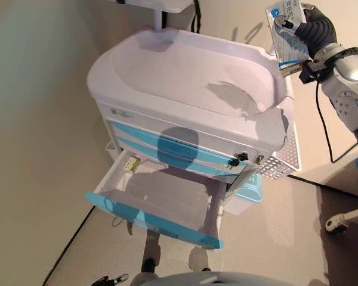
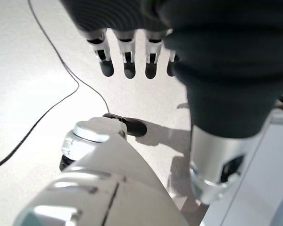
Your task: Open the drawer and pick up the medicine
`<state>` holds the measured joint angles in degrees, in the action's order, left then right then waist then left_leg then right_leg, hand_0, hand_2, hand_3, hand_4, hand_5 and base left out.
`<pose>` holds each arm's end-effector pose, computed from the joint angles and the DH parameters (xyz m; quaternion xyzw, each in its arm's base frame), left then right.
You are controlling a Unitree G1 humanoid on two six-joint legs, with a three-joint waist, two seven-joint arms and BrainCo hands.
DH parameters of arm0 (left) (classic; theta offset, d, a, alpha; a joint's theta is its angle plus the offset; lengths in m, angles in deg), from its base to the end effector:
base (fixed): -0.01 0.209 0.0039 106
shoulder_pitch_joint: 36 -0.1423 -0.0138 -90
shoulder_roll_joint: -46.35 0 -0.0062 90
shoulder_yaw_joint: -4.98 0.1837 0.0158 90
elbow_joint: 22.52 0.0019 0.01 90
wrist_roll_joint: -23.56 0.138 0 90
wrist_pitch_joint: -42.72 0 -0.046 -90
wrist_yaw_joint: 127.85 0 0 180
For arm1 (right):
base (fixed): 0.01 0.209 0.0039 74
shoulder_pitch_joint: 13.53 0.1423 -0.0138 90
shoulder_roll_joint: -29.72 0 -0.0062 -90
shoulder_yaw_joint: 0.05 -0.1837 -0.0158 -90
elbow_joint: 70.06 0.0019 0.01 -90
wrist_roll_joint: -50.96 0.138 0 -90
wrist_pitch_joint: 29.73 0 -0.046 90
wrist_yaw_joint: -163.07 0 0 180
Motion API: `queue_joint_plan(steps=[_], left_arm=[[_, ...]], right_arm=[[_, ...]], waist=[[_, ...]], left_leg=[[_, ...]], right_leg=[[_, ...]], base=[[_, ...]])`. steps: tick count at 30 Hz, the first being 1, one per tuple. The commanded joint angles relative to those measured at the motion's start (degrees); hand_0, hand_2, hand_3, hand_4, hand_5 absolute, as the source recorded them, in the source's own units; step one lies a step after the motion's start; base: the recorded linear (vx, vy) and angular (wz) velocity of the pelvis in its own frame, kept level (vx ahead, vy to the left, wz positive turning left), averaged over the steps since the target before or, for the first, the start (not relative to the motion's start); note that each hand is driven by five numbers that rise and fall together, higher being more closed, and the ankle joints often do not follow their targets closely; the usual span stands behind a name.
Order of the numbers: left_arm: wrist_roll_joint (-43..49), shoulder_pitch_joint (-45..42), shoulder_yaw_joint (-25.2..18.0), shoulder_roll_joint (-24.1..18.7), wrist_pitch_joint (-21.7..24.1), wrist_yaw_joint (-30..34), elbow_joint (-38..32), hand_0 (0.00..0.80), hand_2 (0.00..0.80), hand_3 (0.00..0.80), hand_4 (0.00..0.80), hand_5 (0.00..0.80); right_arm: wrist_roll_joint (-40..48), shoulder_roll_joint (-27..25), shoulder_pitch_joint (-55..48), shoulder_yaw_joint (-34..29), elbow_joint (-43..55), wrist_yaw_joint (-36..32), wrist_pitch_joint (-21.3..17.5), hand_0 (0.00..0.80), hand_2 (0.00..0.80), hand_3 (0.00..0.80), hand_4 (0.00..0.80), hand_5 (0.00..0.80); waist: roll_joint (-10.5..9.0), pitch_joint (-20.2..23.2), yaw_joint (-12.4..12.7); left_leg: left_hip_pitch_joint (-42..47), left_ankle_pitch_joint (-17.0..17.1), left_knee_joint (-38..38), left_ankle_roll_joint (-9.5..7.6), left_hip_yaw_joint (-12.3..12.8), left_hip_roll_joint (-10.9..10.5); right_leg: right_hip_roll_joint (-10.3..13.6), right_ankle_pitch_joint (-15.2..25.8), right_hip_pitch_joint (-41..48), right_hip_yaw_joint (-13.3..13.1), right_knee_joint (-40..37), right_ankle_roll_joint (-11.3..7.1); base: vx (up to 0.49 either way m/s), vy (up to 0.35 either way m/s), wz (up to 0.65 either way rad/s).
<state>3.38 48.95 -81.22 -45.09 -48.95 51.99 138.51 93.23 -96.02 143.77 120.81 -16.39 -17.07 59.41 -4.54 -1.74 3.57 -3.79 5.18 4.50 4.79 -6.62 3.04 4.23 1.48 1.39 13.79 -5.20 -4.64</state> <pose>0.0356 0.2532 -0.1129 -0.0017 0.6036 0.1724 0.7784 0.3339 -0.2454 0.2905 -0.1661 -0.1893 0.0171 0.9676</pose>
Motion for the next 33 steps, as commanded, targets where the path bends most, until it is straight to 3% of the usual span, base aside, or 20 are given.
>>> queue_joint_plan(steps=[1, 5, 14, 27, 28, 29, 30, 33], left_arm=[[-2.65, 2.61, 1.03, -4.12, 0.41, -1.6, 1.27, 0.0, 0.0, 0.0, 0.0, 0.0], [-3.41, 3.46, 1.87, -4.41, 0.44, -2.28, 0.8, 0.0, 0.0, 0.0, 0.0, 0.0], [-3.67, 5.06, 3.56, -5.02, 0.87, -2.74, 0.73, 0.0, 0.0, 0.0, 0.0, 0.0], [-4.66, 7.96, 6.02, -4.35, 1.53, -2.43, -1.25, 0.0, 0.0, 0.0, 0.0, 0.0], [-4.68, 8.05, 6.29, -4.18, 1.56, -2.4, -1.41, 0.0, 0.0, 0.0, 0.0, 0.0], [-4.68, 8.02, 6.28, -4.19, 1.56, -2.4, -1.41, 0.0, 0.0, 0.0, 0.0, 0.0], [-4.62, 8.16, 6.38, -4.08, 1.56, -2.42, -1.36, 0.0, 0.0, 0.0, 0.0, 0.0], [-4.54, 8.51, 6.33, -4.0, 1.67, -2.6, -1.31, 0.0, 0.0, 0.0, 0.0, 0.0]], right_arm=[[-6.94, 0.46, 8.35, 2.03, -4.54, 3.72, -0.81, 0.8, 0.8, 0.8, 0.8, 0.8], [-16.92, 6.05, 13.04, 3.96, -15.07, 5.07, 1.36, 0.8, 0.8, 0.8, 0.8, 0.8], [-27.33, 14.19, 16.13, 5.9, -30.64, 5.82, 3.48, 0.8, 0.8, 0.8, 0.8, 0.8], [-35.3, 14.44, 14.39, 7.57, -39.21, 3.76, 4.92, 0.8, 0.8, 0.8, 0.8, 0.8], [-36.14, 14.54, 14.12, 7.61, -39.65, 3.81, 5.01, 0.471, 0.471, 0.471, 0.471, 0.471], [-36.14, 14.57, 14.1, 7.6, -39.65, 3.81, 5.01, 0.471, 0.471, 0.471, 0.471, 0.471], [-36.61, 14.74, 13.99, 7.64, -39.74, 3.76, 4.95, 0.0, 0.0, 0.0, 0.0, 0.0], [-36.58, 15.08, 14.26, 7.53, -39.14, 4.61, 4.73, 0.0, 0.0, 0.0, 0.0, 0.0]], waist=[[-4.05, -0.69, 1.81], [-4.25, -1.51, 3.45], [-4.32, -3.25, 6.04], [-3.68, -5.67, 7.54], [-3.52, -5.98, 7.64], [-3.52, -6.15, 7.8], [-3.32, -6.38, 7.82], [-2.93, -6.85, 7.43]], left_leg=[[0.11, -4.6, -3.49, -1.81, -0.06, -4.0], [-1.53, -4.23, -3.96, -1.88, -2.62, -4.76], [-4.35, -3.43, -4.58, -1.79, -5.88, -5.86], [-6.61, -2.56, -4.67, -1.49, -8.83, -6.57], [-6.88, -2.54, -4.85, -1.51, -8.85, -6.62], [-6.61, -2.71, -4.85, -1.46, -8.71, -6.53], [-6.67, -2.69, -4.84, -1.47, -8.7, -6.5], [-7.16, -2.35, -4.8, -1.56, -8.67, -6.56]], right_leg=[[1.87, -3.55, -0.42, 0.71, 5.93, -2.54], [2.04, -3.8, -0.53, 2.88, 5.98, -2.33], [2.09, -3.97, -1.68, 5.44, 5.91, -2.19], [2.57, -4.48, -3.08, 7.81, 6.67, -1.97], [2.69, -4.46, -3.36, 7.86, 6.87, -2.0], [2.64, -4.62, -3.2, 7.7, 6.96, -1.95], [2.69, -4.62, -3.44, 7.54, 7.11, -1.91], [2.8, -4.45, -4.19, 7.26, 7.27, -1.94]], base=[[0.0, -0.014, 0.35], [0.002, -0.007, 0.35], [-0.008, -0.004, 0.24], [-0.016, -0.004, 0.14], [-0.012, -0.002, 0.08], [-0.023, 0.005, 0.07], [-0.015, 0.004, 0.04], [-0.033, 0.015, 0.0]])
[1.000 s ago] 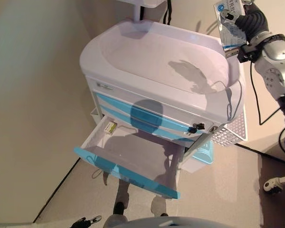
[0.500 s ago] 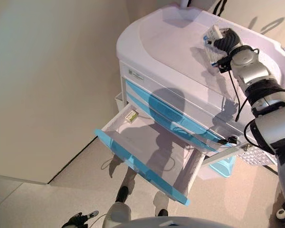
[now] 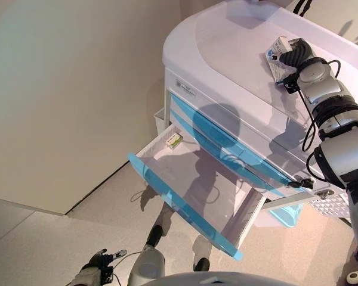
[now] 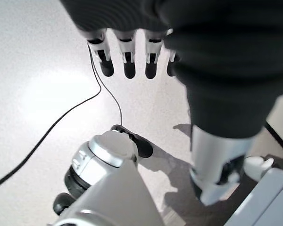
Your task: Open the drawer and pick up the medicine
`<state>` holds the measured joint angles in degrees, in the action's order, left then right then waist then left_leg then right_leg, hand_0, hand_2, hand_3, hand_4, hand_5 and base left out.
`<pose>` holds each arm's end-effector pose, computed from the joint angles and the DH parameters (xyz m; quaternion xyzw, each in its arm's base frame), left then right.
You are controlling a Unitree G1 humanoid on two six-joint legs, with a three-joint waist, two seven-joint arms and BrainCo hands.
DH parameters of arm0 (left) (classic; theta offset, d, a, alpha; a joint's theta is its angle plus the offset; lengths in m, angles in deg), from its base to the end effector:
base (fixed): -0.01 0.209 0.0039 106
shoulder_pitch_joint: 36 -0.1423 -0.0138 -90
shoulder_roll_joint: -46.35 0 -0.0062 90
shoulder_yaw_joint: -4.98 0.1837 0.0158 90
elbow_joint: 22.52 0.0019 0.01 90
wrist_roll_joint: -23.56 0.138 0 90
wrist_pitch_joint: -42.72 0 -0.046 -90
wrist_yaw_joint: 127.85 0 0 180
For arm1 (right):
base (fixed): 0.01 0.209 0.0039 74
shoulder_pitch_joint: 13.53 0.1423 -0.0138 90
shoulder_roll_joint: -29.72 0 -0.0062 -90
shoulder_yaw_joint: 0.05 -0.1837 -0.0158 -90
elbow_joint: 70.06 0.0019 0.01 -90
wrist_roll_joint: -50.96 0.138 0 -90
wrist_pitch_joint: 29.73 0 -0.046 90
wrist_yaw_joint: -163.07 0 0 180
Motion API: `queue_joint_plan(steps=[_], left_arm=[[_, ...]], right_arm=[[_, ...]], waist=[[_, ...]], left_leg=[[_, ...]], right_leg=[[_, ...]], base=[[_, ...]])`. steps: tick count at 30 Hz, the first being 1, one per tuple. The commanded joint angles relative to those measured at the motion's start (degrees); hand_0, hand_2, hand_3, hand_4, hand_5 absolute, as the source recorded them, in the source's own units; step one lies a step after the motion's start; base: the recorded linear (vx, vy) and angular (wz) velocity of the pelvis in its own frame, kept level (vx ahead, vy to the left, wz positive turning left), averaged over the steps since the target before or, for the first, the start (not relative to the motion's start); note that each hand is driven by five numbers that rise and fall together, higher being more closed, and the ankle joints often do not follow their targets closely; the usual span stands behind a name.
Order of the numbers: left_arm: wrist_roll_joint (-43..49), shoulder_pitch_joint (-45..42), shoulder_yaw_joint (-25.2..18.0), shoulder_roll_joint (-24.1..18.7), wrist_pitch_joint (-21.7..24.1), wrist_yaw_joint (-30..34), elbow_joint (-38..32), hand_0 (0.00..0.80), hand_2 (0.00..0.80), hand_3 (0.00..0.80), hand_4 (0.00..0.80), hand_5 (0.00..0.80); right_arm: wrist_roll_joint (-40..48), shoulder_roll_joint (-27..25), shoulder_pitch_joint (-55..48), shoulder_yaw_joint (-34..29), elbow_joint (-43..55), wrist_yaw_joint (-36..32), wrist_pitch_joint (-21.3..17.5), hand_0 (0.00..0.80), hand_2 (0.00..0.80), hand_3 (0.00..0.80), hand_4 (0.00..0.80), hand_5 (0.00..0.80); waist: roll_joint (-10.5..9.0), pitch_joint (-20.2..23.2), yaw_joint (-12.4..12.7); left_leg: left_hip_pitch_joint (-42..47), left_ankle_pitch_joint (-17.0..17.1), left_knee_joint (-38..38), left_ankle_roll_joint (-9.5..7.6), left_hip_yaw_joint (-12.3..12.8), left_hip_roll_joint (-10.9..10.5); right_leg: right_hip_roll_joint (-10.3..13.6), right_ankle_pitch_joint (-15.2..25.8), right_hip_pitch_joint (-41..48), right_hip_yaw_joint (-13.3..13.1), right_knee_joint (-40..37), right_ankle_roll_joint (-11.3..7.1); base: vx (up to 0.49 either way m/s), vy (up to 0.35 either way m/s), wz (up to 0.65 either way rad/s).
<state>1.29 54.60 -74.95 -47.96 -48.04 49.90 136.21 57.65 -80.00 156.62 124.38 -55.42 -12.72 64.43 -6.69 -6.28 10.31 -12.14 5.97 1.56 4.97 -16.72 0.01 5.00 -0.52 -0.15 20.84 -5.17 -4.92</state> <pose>0.0797 0.2604 -0.1027 0.0455 0.5507 0.1519 0.8195 0.3700 -0.2425 0.2563 -0.3919 0.0105 -0.1460 0.9083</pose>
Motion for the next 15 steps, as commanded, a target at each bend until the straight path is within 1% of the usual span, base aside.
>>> queue_joint_plan(steps=[1, 9, 15], left_arm=[[-2.45, 2.87, 0.05, -1.13, 0.76, -0.51, 1.0, 0.0, 0.0, 0.0, 0.0, 0.0], [-2.69, 2.77, -0.75, -0.96, 1.21, -0.98, 1.01, 0.0, 0.0, 0.0, 0.0, 0.0], [-2.74, 2.59, -1.14, -1.09, 1.24, -0.93, 1.05, 0.0, 0.0, 0.0, 0.0, 0.0]], right_arm=[[-1.0, -0.94, 1.43, 3.97, -0.11, 0.26, -0.29, 0.0, 0.0, 0.0, 0.0, 0.0], [2.38, -1.25, 3.1, 3.45, 4.28, 1.29, -1.58, 0.0, 0.0, 0.0, 0.0, 0.0], [4.58, -2.4, 4.85, 3.55, 4.57, 1.54, -1.84, 0.0, 0.0, 0.0, 0.0, 0.0]], waist=[[-0.77, -2.32, 0.69], [-0.36, -2.46, -0.53], [-0.37, -1.9, -1.36]], left_leg=[[1.19, -3.13, -1.86, -1.73, 1.44, -3.53], [1.25, -3.17, -1.8, -1.82, 2.16, -3.32], [1.76, -3.48, -1.89, -1.84, 2.77, -3.12]], right_leg=[[2.04, -2.46, -2.65, 0.2, 7.25, -1.66], [2.2, -2.36, -3.24, -0.75, 7.69, -1.69], [2.2, -2.43, -2.99, -1.29, 7.8, -1.61]], base=[[0.0, 0.0, 0.0], [0.0, 0.0, 0.0], [0.0, 0.0, 0.0]])
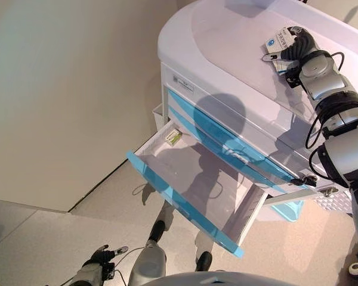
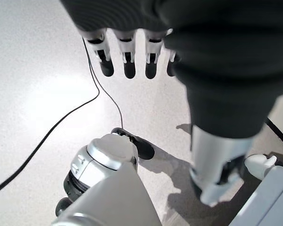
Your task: Open the drawer and pick up the medicine
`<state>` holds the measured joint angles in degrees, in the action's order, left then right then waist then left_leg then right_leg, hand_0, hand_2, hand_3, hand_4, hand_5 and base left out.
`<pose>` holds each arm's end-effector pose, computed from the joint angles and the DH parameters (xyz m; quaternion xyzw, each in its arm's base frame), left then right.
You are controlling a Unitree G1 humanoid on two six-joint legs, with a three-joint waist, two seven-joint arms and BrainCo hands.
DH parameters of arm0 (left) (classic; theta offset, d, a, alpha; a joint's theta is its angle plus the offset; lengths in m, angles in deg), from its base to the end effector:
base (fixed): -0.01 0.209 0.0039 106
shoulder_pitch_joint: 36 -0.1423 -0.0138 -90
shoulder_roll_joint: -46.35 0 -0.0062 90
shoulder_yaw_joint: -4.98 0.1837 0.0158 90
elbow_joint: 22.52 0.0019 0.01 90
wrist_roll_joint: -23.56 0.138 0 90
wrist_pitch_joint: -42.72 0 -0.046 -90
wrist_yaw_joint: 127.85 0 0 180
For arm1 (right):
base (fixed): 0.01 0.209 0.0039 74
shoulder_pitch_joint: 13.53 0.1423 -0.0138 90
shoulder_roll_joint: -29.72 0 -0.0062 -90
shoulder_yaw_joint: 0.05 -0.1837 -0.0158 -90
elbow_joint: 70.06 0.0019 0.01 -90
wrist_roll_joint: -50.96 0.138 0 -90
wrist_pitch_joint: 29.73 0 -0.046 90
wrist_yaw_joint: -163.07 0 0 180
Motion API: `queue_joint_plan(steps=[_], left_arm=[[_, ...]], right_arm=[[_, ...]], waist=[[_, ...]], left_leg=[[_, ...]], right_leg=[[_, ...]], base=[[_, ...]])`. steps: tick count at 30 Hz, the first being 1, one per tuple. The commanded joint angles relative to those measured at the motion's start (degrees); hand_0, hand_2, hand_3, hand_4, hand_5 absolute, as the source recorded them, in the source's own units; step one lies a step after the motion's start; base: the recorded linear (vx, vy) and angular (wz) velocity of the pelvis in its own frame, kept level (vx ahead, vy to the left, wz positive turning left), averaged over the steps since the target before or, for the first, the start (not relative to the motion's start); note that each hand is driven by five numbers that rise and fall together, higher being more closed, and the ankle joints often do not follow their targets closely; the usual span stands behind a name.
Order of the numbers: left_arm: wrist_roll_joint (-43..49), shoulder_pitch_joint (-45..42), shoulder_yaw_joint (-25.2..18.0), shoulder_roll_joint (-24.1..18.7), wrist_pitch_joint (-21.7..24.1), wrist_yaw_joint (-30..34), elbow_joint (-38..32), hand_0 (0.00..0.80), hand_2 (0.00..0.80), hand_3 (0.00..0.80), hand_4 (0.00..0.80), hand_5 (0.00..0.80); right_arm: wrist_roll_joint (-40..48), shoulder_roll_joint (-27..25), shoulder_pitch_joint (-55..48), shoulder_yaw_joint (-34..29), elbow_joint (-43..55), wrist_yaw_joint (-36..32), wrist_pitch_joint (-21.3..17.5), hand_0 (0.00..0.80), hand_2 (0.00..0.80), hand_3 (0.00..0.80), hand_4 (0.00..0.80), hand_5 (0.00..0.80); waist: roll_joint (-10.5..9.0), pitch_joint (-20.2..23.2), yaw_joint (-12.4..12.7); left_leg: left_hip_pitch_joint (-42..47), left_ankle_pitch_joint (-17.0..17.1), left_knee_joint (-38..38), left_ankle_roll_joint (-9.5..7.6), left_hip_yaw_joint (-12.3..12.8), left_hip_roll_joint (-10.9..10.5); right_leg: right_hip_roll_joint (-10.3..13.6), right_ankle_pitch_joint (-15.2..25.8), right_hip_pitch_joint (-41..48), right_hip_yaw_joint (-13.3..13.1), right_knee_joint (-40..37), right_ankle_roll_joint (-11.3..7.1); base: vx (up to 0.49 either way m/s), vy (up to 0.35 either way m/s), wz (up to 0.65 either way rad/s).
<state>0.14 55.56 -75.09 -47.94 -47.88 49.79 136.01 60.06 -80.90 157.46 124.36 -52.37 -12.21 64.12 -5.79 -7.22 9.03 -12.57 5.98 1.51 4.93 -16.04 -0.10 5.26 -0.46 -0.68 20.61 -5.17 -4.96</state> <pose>0.0867 0.2599 -0.1012 0.0369 0.5400 0.1568 0.8261 0.3699 -0.2382 0.2693 -0.3747 -0.0240 -0.1432 0.9157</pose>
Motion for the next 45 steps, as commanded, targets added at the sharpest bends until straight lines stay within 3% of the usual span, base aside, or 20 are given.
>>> queue_joint_plan(steps=[1, 5, 13, 20, 24, 29, 37, 43, 45], left_arm=[[-1.57, 1.54, -1.13, -1.23, 1.06, -0.75, 1.29, 0.0, 0.0, 0.0, 0.0, 0.0], [-1.59, 0.94, -2.4, -1.12, 0.98, -0.79, 1.75, 0.0, 0.0, 0.0, 0.0, 0.0], [-0.29, -0.79, -5.26, -0.96, 0.47, -1.27, 2.88, 0.0, 0.0, 0.0, 0.0, 0.0], [3.14, -1.88, -6.6, -0.07, 0.07, -1.57, 2.53, 0.0, 0.0, 0.0, 0.0, 0.0], [4.76, -2.32, -6.19, 0.48, 0.11, -1.56, 2.1, 0.0, 0.0, 0.0, 0.0, 0.0], [5.88, -2.76, -6.04, 2.41, -0.17, -1.71, 1.3, 0.0, 0.0, 0.0, 0.0, 0.0], [7.84, -3.93, -6.75, 5.82, -0.05, -1.13, 0.88, 0.0, 0.0, 0.0, 0.0, 0.0], [10.2, -3.86, -6.91, 5.98, 0.39, -0.42, -0.35, 0.0, 0.0, 0.0, 0.0, 0.0], [10.63, -3.54, -6.8, 5.85, 0.44, -0.25, -0.33, 0.0, 0.0, 0.0, 0.0, 0.0]], right_arm=[[3.03, -1.95, 4.22, 3.38, 1.92, 1.04, -1.76, 0.0, 0.0, 0.0, 0.0, 0.0], [9.48, -5.04, 3.76, 0.29, 10.37, 3.84, -4.0, 0.0, 0.0, 0.0, 0.0, 0.0], [11.34, -11.09, -2.07, -8.69, 26.65, 9.99, -7.08, 0.0, 0.0, 0.0, 0.0, 0.0], [0.29, -17.05, -11.17, -17.96, 39.84, 16.77, -6.43, 0.0, 0.0, 0.0, 0.0, 0.0], [-3.13, -17.65, -16.95, -23.19, 43.07, 19.15, -6.05, 0.0, 0.0, 0.0, 0.0, 0.0], [-2.89, -14.22, -28.41, -33.13, 47.93, 23.09, -7.8, 0.0, 0.0, 0.0, 0.0, 0.0], [1.37, -2.43, -55.22, -44.47, 53.68, 20.28, -10.29, 0.0, 0.0, 0.0, 0.0, 0.0], [1.15, 4.39, -69.24, -44.16, 49.45, 14.43, -8.79, 0.0, 0.0, 0.0, 0.0, 0.0], [0.46, 5.11, -70.56, -43.34, 47.62, 13.63, -8.33, 0.0, 0.0, 0.0, 0.0, 0.0]], waist=[[-1.29, -0.8, -0.19], [-1.25, -0.13, -1.21], [-0.71, 0.99, -2.78], [1.1, 2.28, -4.58], [1.94, 2.98, -5.35], [3.8, 3.61, -7.41], [6.27, 3.23, -11.65], [7.37, 2.29, -14.15], [7.43, 2.16, -14.41]], left_leg=[[2.32, -3.55, -1.79, -1.81, 2.17, -2.94], [3.21, -3.85, -1.54, -1.89, 2.79, -2.64], [4.86, -4.69, -1.22, -2.34, 4.58, -2.37], [6.94, -5.47, -0.83, -2.77, 6.48, -2.22], [8.46, -6.18, -0.64, -3.16, 8.08, -2.15], [10.77, -7.68, -0.69, -3.95, 11.15, -2.1], [14.44, -9.99, -0.8, -5.11, 19.91, -1.44], [15.43, -9.45, 0.79, -5.4, 24.66, -1.11], [15.46, -9.26, 1.08, -5.38, 25.0, -1.06]], right_leg=[[1.95, -2.5, -2.37, -1.12, 7.73, -1.59], [1.78, -2.56, -2.05, -1.88, 7.59, -1.56], [1.64, -2.6, -1.27, -3.53, 7.33, -1.76], [1.96, -2.59, -0.17, -5.01, 7.02, -2.05], [2.05, -2.64, 0.63, -6.21, 6.95, -2.24], [2.22, -2.73, 1.03, -9.14, 7.26, -2.73], [1.64, -2.15, -0.23, -16.88, 8.13, -3.8], [0.97, -0.86, -2.4, -20.67, 8.25, -4.19], [0.96, -0.66, -2.57, -20.74, 8.17, -4.28]], base=[[0.0, 0.0, 0.0], [0.013, 0.004, -0.03], [0.019, 0.007, -0.11], [0.024, 0.015, -0.19], [0.029, 0.023, -0.24], [0.035, 0.047, -0.3], [0.018, 0.064, -0.64], [-0.039, 0.025, -0.74], [-0.04, -0.005, -0.38]])
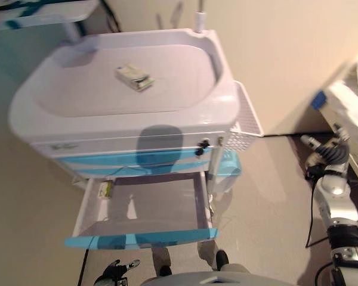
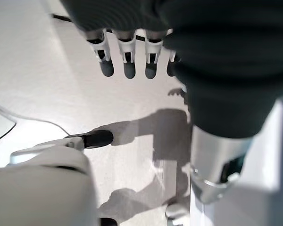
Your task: Open the drawer and pick up the medicine
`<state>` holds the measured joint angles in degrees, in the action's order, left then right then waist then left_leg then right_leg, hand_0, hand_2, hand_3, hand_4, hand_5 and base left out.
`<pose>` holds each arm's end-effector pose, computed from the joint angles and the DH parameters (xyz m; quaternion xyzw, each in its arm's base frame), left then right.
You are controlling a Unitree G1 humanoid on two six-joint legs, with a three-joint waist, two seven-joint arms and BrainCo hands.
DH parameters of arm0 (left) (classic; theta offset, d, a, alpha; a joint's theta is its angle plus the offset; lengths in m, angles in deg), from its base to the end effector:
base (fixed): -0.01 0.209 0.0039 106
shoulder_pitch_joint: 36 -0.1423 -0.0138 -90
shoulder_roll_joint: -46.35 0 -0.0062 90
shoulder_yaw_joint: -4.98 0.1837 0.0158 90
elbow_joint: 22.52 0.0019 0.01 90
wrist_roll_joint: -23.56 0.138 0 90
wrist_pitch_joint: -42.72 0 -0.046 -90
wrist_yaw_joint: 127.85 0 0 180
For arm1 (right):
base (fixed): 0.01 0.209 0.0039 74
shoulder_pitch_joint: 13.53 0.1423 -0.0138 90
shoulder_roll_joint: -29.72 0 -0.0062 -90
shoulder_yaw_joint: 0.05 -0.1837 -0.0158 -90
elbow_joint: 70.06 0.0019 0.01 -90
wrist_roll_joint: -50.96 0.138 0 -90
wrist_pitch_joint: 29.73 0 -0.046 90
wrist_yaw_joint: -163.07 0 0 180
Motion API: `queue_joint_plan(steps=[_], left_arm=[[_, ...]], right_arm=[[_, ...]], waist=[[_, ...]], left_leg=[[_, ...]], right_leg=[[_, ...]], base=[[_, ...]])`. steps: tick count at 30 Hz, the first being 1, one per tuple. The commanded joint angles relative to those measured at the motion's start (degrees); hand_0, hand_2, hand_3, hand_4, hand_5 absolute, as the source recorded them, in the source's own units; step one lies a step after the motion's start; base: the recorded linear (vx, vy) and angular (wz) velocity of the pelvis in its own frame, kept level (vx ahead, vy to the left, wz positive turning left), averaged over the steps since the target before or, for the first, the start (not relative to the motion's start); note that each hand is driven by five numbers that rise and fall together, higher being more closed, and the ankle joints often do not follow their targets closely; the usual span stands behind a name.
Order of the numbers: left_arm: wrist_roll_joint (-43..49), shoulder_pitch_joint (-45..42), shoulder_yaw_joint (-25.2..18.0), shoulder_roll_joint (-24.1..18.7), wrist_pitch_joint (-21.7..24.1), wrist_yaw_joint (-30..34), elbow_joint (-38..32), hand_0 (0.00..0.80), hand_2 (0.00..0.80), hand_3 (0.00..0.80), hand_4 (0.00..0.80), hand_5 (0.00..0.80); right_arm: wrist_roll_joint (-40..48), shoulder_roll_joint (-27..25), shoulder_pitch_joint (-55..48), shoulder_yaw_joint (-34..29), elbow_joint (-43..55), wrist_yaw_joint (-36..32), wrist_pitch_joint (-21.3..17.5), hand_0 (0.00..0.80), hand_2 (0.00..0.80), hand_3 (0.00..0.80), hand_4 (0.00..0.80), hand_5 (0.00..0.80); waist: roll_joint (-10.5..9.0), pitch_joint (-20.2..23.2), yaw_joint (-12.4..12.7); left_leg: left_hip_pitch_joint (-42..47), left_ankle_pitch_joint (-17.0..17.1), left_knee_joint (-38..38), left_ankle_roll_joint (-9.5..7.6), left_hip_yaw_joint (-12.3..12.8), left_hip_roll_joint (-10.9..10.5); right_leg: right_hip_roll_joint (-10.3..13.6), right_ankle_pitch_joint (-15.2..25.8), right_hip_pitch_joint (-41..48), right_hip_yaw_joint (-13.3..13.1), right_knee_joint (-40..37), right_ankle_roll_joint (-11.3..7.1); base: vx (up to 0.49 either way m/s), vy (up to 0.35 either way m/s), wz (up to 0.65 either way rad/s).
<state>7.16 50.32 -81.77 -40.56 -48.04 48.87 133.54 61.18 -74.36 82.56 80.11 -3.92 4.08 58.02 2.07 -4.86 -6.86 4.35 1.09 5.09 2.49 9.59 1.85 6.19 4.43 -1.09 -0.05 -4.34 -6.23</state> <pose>0.0608 0.2246 -0.1157 0.0041 0.5642 0.1457 0.8127 0.2084 -0.3021 0.0443 -0.1626 0.0651 -0.3155 0.9326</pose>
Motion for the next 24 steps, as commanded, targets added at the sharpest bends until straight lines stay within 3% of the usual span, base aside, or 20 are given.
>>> queue_joint_plan(steps=[1, 10, 15, 19, 20, 24], left_arm=[[4.11, 1.95, 0.1, -1.67, 0.69, 0.74, 2.25, 0.0, 0.0, 0.0, 0.0, 0.0], [8.59, 2.62, 2.17, -3.81, 0.27, 2.28, 1.91, 0.0, 0.0, 0.0, 0.0, 0.0], [10.49, 3.1, 3.95, -6.3, 0.46, 3.17, -1.2, 0.0, 0.0, 0.0, 0.0, 0.0], [14.23, 6.31, 9.4, -11.2, 1.39, 2.25, -9.15, 0.0, 0.0, 0.0, 0.0, 0.0], [15.86, 8.08, 12.4, -14.26, 1.75, 1.82, -15.86, 0.0, 0.0, 0.0, 0.0, 0.0], [15.71, 9.28, 13.56, -16.66, 1.71, 1.88, -21.04, 0.0, 0.0, 0.0, 0.0, 0.0]], right_arm=[[0.11, -0.28, 2.53, 2.12, -4.06, -4.19, -1.97, 0.0, 0.0, 0.0, 0.0, 0.0], [-7.66, 0.75, -3.53, 10.53, -22.55, -11.93, 2.25, 0.0, 0.0, 0.0, 0.0, 0.0], [-10.07, 0.26, -2.8, 14.21, -28.74, -14.95, 3.46, 0.0, 0.0, 0.0, 0.0, 0.0], [-11.86, -1.2, 2.11, 18.13, -32.67, -14.73, 3.29, 0.0, 0.0, 0.0, 0.0, 0.0], [-12.22, -1.56, 3.4, 19.06, -34.55, -14.07, 3.18, 0.0, 0.0, 0.0, 0.0, 0.0], [-11.42, -1.54, 4.15, 19.16, -36.21, -13.99, 3.35, 0.0, 0.0, 0.0, 0.0, 0.0]], waist=[[-0.38, -0.35, 1.15], [-0.67, -1.53, -0.19], [-1.43, -4.56, -0.56], [-2.53, -9.99, -0.24], [-2.91, -12.23, 0.07], [-3.0, -13.43, 0.39]], left_leg=[[-1.47, -4.17, -2.22, -2.92, -0.31, -2.9], [-2.11, -4.26, -2.62, -2.74, 0.75, -2.75], [-5.56, -5.87, -7.71, -2.93, 1.79, -2.41], [-14.13, -7.06, -15.38, -3.39, 2.57, -1.89], [-18.69, -8.16, -20.18, -3.59, 2.27, -1.73], [-22.42, -9.37, -24.34, -3.8, 1.55, -1.64]], right_leg=[[0.04, -5.3, -2.36, -0.13, 7.28, -3.1], [-0.19, -4.32, -3.38, -0.73, 6.55, -3.3], [-0.36, -4.14, -6.25, -2.51, 8.24, -3.11], [-0.64, -3.82, -13.94, -4.19, 13.41, -3.06], [-0.46, -4.13, -17.85, -3.88, 16.85, -2.89], [-0.04, -5.07, -21.03, -3.26, 20.39, -2.53]], base=[[-0.043, -0.004, -0.35], [-0.018, -0.004, -0.11], [-0.118, 0.011, -0.11], [-0.315, 0.008, -0.32], [-0.247, -0.016, -0.18], [-0.136, -0.017, 0.12]])
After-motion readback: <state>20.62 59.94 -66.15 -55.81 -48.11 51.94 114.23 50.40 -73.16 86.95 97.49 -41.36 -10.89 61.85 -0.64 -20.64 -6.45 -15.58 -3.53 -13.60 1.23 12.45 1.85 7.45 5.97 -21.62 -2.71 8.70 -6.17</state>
